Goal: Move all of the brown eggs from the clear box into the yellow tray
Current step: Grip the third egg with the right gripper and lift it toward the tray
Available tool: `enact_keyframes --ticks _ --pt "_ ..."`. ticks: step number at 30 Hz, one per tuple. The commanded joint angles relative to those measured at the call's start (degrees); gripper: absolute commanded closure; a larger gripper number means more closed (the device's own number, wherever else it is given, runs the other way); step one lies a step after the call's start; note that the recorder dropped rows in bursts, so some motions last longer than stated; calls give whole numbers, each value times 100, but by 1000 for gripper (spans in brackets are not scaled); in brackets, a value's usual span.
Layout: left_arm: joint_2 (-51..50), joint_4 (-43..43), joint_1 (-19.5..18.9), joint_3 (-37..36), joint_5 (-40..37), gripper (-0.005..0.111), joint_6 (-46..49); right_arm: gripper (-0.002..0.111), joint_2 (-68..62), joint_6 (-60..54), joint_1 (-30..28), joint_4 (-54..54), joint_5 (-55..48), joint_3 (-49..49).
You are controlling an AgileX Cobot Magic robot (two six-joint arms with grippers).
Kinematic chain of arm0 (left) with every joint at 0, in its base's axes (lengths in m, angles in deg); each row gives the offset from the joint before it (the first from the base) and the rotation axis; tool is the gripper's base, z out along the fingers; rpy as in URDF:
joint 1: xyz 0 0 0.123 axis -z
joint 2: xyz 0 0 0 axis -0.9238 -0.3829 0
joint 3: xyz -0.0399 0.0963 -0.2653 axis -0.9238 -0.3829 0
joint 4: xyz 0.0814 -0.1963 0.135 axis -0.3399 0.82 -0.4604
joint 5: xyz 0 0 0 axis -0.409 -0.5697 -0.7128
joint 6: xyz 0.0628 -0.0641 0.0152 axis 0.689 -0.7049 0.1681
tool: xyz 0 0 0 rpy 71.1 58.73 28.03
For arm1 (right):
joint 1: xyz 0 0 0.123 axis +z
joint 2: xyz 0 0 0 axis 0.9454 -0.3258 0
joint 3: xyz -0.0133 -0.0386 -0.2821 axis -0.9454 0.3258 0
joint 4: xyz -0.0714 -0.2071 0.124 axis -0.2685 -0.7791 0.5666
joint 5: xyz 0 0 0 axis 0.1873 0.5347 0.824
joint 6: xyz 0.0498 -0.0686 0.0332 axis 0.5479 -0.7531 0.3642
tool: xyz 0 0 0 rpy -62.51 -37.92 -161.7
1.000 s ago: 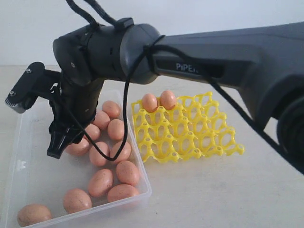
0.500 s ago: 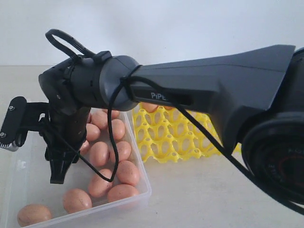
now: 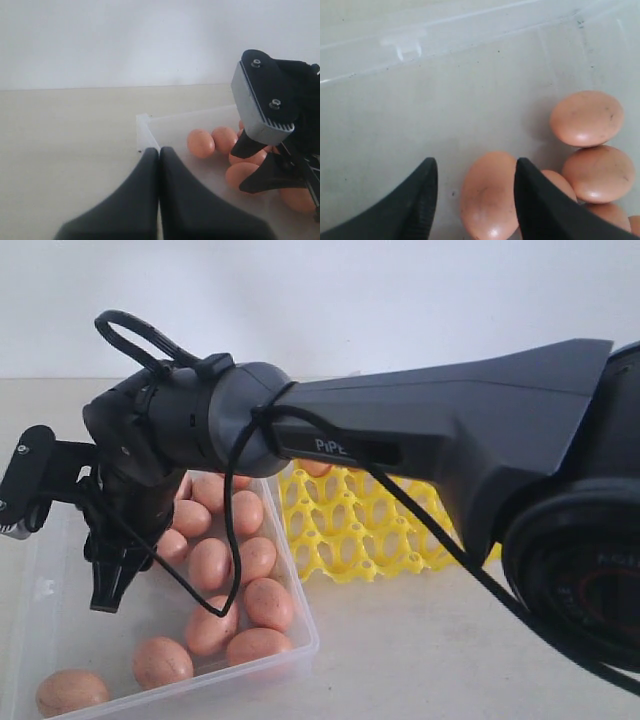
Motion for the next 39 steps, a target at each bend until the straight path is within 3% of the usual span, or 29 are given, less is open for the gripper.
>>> enact_keyframes --ticks 1,2,3,5,9,29,31,35,39 --pt "17 31 31 15 8 111 3 62 -39 210 -37 -346 6 -25" --pt "17 31 31 15 8 111 3 59 -65 227 -42 -346 6 -25" --pt "17 31 31 15 8 111 3 49 -117 251 -54 -376 6 -25" --pt "17 31 31 15 8 111 3 44 -167 251 -54 -463 6 -25" --pt "17 31 31 15 8 111 3 49 -243 251 -56 -540 55 -25" --pt "17 31 31 15 8 111 3 50 -581 240 -223 -602 315 -25" --pt "17 31 31 15 8 111 3 60 -581 240 -238 -602 318 -25" --pt "17 31 31 15 8 111 3 104 -512 377 -275 -561 236 -25" --pt "17 31 31 15 8 111 3 109 -316 825 -287 -439 321 -25"
